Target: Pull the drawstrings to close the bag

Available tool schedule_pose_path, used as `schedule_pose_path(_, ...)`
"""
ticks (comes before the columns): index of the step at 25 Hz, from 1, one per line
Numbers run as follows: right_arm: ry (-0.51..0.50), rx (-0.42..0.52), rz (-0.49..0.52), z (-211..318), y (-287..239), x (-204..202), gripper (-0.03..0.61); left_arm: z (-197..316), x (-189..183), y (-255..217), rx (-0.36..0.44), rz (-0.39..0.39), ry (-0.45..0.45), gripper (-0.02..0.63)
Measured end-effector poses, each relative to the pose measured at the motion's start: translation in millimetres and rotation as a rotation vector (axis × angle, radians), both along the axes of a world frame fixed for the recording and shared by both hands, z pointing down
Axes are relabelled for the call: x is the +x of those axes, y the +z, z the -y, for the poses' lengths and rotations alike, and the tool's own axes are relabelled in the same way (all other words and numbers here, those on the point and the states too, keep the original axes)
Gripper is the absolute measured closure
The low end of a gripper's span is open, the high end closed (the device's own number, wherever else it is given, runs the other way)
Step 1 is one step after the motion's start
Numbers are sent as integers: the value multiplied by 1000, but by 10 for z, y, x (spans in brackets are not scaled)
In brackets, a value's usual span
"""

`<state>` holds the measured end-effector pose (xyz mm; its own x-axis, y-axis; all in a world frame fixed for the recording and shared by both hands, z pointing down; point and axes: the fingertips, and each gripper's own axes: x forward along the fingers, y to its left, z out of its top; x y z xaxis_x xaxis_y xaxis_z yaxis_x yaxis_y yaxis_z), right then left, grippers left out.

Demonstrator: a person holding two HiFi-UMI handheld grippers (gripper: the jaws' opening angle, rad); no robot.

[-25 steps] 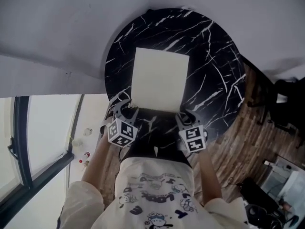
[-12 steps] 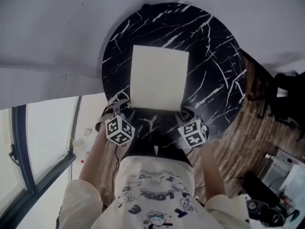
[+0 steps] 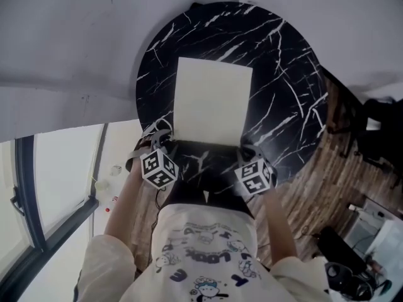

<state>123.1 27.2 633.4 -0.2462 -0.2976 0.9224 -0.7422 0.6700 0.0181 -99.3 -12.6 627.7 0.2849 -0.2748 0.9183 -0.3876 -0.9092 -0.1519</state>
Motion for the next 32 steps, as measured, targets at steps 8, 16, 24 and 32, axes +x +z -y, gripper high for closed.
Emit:
schedule_pose_path(8, 48, -7, 5, 53, -64, 102, 558, -65, -12, 69, -37, 61, 6, 495)
schedule_pose_path(16, 14, 29, -65, 113, -80, 212, 560, -86, -16, 94, -108, 126, -61, 537)
schedule_pose_path(24, 119, 37, -59, 262, -133, 500, 562, 18, -152, 1, -146, 49, -302, 545)
schedule_pose_path(32, 182, 30, -32, 278, -181, 582, 561, 58, -240, -30, -162, 2, -462, 545)
